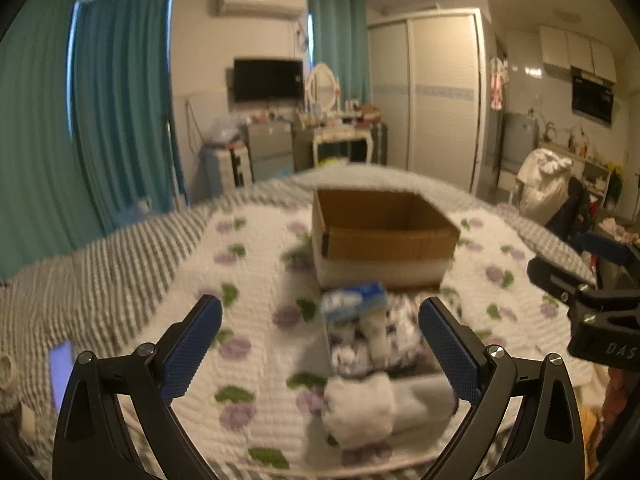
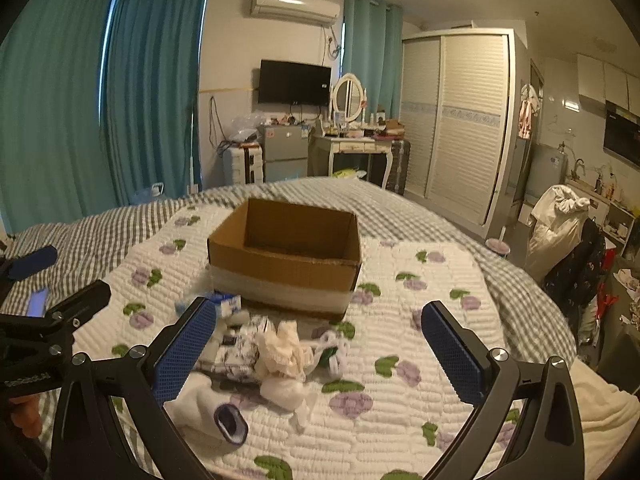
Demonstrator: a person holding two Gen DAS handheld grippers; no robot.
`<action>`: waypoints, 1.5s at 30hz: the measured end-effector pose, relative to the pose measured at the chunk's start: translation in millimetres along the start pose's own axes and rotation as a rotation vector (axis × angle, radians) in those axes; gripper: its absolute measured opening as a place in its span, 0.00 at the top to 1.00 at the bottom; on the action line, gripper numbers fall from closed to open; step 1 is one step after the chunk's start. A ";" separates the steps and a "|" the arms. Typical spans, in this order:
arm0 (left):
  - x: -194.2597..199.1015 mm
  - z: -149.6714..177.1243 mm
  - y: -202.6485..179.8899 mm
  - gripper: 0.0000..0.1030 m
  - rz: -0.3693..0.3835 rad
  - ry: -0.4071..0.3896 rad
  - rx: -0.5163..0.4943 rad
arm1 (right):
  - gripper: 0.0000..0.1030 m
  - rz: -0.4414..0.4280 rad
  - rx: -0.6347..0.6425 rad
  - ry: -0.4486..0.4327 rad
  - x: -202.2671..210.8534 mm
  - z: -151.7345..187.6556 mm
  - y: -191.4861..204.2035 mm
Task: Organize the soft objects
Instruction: 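Grasp the white glove with the left tool while the right tool grasps a white sock, then carry both items over the box and open both tools to drop them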
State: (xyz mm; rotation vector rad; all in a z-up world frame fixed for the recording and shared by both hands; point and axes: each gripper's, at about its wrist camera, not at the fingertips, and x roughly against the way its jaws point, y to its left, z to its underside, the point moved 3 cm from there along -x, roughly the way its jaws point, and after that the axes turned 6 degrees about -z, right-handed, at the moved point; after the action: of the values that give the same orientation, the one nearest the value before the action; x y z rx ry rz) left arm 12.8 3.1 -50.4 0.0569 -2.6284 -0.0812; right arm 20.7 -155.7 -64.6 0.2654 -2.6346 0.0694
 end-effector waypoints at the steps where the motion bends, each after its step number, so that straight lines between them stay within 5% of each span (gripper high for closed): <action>1: -7.0 11.1 -1.5 0.02 0.005 0.032 0.000 | 0.00 -0.002 0.001 0.012 -3.7 4.0 0.5; 10: -63.8 85.6 -28.0 0.04 0.113 0.297 -0.001 | 0.00 0.001 0.006 0.150 -51.9 42.6 3.7; 14: -77.2 94.8 -40.4 0.05 0.166 0.339 -0.017 | 0.00 0.003 0.000 0.193 -69.3 51.9 5.5; 19: -74.2 91.6 -39.3 0.38 0.244 0.332 -0.027 | 0.00 -0.013 -0.009 0.232 -92.6 54.0 6.8; 21: -70.6 88.3 -33.2 0.50 0.255 0.325 -0.006 | 0.07 -0.041 -0.027 0.244 -104.2 52.7 7.0; 28: -50.5 50.9 1.5 0.53 0.232 0.233 0.040 | 0.31 -0.132 -0.059 0.318 -149.1 50.9 15.2; 32: -50.6 30.7 20.4 0.53 0.189 0.187 0.040 | 0.73 -0.126 -0.067 0.350 -165.9 51.4 15.8; 35: -59.7 19.7 30.1 0.53 0.160 0.169 0.042 | 0.82 -0.130 -0.060 0.329 -160.0 47.4 15.9; 45: -81.2 -45.1 34.5 0.53 0.182 0.082 0.062 | 0.84 -0.144 -0.046 0.183 -120.9 -18.6 10.1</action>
State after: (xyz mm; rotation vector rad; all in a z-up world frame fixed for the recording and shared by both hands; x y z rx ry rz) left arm 104.7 39.9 -48.4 -0.1546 -2.5414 0.0642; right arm 131.5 -122.8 -105.7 0.4123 -2.4254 -0.0151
